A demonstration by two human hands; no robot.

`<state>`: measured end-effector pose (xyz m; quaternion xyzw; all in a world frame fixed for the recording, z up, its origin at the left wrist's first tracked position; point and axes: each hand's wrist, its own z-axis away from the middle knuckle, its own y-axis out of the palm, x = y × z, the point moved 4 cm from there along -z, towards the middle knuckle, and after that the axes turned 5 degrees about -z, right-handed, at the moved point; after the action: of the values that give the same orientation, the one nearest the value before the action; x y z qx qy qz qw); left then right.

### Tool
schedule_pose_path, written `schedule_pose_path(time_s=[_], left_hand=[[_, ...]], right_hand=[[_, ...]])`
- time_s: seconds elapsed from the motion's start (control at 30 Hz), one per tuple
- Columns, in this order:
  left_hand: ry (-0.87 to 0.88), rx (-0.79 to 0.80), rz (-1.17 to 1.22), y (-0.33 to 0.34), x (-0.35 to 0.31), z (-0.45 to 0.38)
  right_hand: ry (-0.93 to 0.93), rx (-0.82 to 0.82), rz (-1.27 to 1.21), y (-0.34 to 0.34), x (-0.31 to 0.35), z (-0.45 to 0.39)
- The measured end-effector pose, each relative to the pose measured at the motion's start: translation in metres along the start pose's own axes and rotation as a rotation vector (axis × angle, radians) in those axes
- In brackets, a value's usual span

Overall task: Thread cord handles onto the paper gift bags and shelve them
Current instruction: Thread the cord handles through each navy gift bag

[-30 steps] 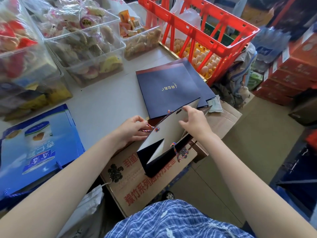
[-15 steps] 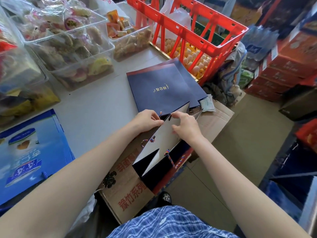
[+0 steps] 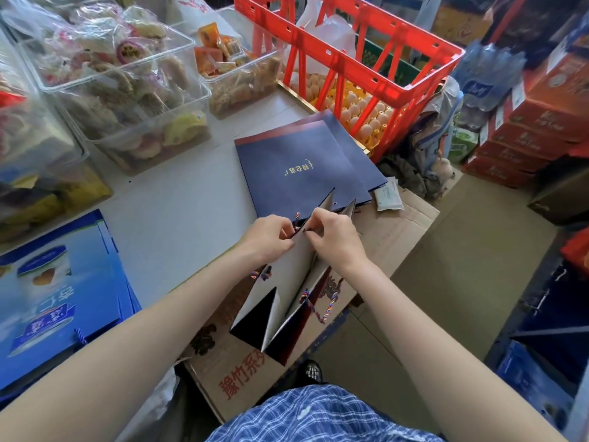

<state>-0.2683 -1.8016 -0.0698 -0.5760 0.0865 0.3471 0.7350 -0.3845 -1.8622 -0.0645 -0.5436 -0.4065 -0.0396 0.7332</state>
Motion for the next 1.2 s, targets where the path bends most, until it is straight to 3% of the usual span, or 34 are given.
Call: schedule_pose_path(time_s=[0.1,0.17,0.23,0.3,0.37,0.47,0.53,0.57,0.7,0.83,1.0,1.2], left_hand=[[-0.006,0.048,-0.019,-0.011,0.013,0.005],[0.031,0.166,-0.064,-0.019,0.021,0.007],[0.085,0.294,-0.09,-0.027,0.026,0.009],[0.09,0.318,-0.079,-0.031,0.029,0.007],[0.066,0.244,-0.108,-0.03,0.029,0.003],[0.066,-0.1,-0.165,-0.026,0.026,0.001],[0.071,-0.314,-0.054,-0.025,0.02,0.01],[0.053,-0.318,0.007,-0.023,0.018,0.013],[-0.072,-0.133,0.106,-0.01,0.011,0.016],[-0.129,0.05,0.119,-0.012,0.005,0.011],[-0.21,0.331,0.207,-0.01,-0.011,0.007],[-0.307,0.338,0.348,-0.006,0.012,0.004]], right_hand=[[-0.053,0.059,-0.135,-0.002,0.006,0.007],[-0.081,0.131,-0.219,-0.007,0.013,0.012],[-0.121,0.163,-0.226,-0.011,0.019,0.015],[-0.177,0.147,-0.156,-0.011,0.025,0.017],[-0.215,0.119,-0.081,-0.005,0.027,0.017],[-0.183,0.103,-0.014,0.003,0.022,0.013],[-0.15,0.082,-0.059,0.003,0.014,0.013],[-0.126,0.054,-0.109,0.002,0.01,0.014],[-0.07,-0.021,-0.326,-0.001,0.005,0.017],[-0.204,-0.103,-0.234,0.0,0.013,0.015],[-0.244,-0.217,-0.368,0.0,0.014,0.024],[-0.332,-0.147,-0.361,0.003,0.011,0.032]])
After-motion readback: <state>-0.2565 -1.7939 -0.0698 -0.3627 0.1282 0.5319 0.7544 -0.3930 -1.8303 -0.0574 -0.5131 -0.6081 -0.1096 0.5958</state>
